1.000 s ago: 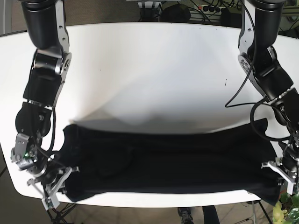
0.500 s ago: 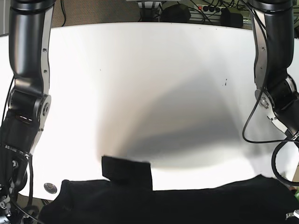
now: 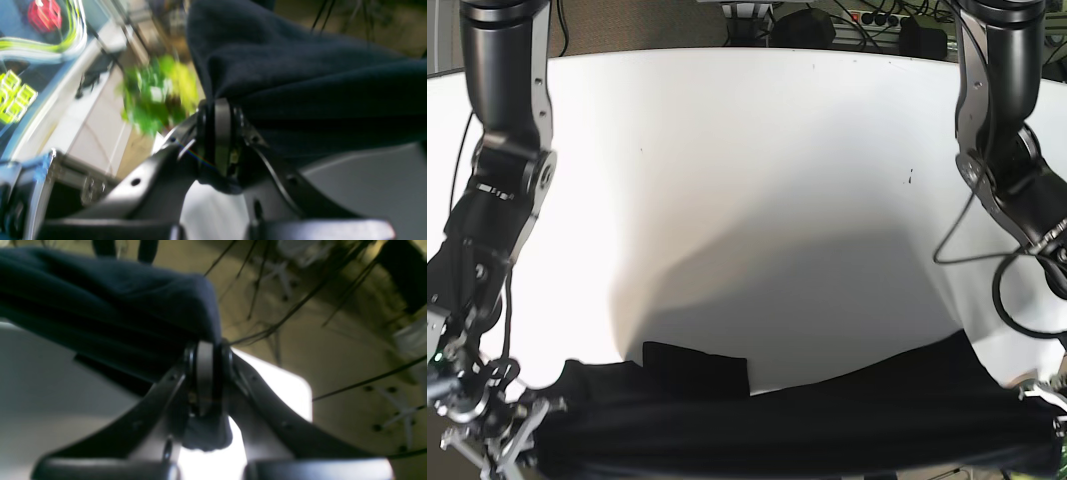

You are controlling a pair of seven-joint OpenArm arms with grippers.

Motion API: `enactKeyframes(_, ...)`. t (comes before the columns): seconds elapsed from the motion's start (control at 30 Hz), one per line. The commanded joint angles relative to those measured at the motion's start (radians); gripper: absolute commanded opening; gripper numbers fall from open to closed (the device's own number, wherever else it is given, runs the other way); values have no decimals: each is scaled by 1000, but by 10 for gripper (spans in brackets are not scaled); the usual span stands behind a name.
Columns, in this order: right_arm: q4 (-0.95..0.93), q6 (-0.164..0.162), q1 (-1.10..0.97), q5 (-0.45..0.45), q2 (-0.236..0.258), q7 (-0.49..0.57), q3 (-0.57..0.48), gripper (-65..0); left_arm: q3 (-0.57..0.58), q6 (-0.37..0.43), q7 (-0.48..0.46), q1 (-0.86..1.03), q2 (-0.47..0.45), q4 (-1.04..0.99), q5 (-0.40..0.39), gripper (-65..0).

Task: Fold the T-shirt properly
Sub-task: 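Lift the shirt with both grippers and swing it toward the robot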

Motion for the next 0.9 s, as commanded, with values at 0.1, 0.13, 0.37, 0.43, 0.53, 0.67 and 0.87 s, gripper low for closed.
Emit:
enactKeyframes(0.1,172,11,-186,-36,10,-12,107,-629,-34,21,-22,118,-17,138,14,-650)
enactKeyframes(0.13,191,11,-226,-36,-3,-14,124,-629,-45,21,-22,158,-14,157,14,-650)
enactKeyframes(0.37,324,11,-430,-36,-82,-27,216,-629,-88,21,-26,337,-3,177,-52,-650)
enactKeyframes(0.43,364,11,-485,-36,-98,-29,222,-629,-123,21,-26,391,-1,197,-97,-650)
enactKeyframes(0.53,424,11,-582,-36,-116,-29,230,-629,-148,23,-23,487,0,238,-157,-650)
enactKeyframes(0.67,487,13,-693,-36,-164,-29,254,-629,-151,24,-22,606,2,281,-199,-650)
enactKeyframes(0.87,519,13,-832,-36,-190,-29,256,-629,-154,24,-28,759,3,302,-230,-650)
